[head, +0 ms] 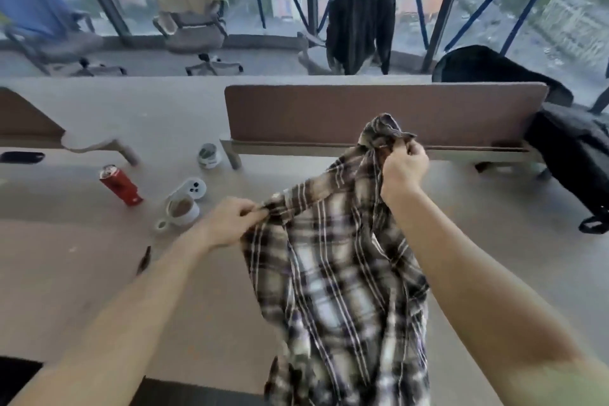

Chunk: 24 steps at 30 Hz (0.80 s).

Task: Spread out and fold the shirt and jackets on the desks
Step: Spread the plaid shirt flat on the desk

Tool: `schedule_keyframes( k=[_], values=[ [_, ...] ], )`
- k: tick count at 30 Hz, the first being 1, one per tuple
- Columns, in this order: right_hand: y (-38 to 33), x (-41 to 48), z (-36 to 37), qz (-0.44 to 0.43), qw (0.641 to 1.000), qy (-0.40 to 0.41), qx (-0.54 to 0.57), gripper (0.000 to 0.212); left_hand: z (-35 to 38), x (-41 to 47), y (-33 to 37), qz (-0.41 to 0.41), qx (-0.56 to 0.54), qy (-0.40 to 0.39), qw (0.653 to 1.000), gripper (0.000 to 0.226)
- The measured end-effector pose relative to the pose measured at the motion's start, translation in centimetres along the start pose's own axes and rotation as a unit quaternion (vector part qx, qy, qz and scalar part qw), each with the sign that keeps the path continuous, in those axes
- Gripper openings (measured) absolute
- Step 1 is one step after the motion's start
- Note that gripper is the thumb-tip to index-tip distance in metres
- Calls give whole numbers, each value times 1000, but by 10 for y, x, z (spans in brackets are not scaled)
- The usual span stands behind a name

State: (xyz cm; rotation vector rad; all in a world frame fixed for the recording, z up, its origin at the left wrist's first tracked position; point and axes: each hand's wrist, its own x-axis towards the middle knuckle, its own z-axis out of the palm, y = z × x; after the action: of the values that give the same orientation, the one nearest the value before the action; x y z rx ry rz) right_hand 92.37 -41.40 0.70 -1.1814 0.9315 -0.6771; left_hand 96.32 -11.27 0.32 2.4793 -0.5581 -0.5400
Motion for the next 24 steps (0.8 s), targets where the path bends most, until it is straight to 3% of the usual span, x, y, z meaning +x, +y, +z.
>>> schedule_keyframes(
  k=[3, 5, 7, 9, 12, 14, 17, 20, 23, 24],
  values=[
    [72, 18, 14, 58, 981, -116, -144, 27, -30, 31, -31, -78, 47, 145, 985, 15],
    [102, 2, 13, 61, 947, -186, -253, 31, -28, 48, -61, -123, 117, 159, 973, 46],
    [128, -18, 4, 39, 898, -249, -359, 41, -9, 55, -82, -165, 178, 95, 965, 70],
    [151, -40, -7, 14, 839, -319, -440, 45, 25, 51, -104, -209, 215, -5, 954, 80],
    [183, -73, -21, -34, 717, -423, -553, 42, 77, 32, -142, -238, 198, -133, 941, 103],
    [200, -92, -28, -34, 633, -469, -615, 48, 98, 18, -166, -242, 176, -173, 939, 110],
    [218, -111, -31, -4, 556, -486, -674, 59, 109, 4, -190, -248, 197, -140, 938, 100],
    [237, -119, -30, 21, 517, -469, -715, 69, 102, 3, -220, -261, 192, -85, 942, 72],
    [278, -102, -38, 11, 487, -445, -751, 120, 91, -4, -239, -214, 223, -101, 946, 42],
    [285, -96, -37, 25, 487, -430, -760, 112, 87, -8, -242, -202, 232, -103, 946, 36]
  ],
)
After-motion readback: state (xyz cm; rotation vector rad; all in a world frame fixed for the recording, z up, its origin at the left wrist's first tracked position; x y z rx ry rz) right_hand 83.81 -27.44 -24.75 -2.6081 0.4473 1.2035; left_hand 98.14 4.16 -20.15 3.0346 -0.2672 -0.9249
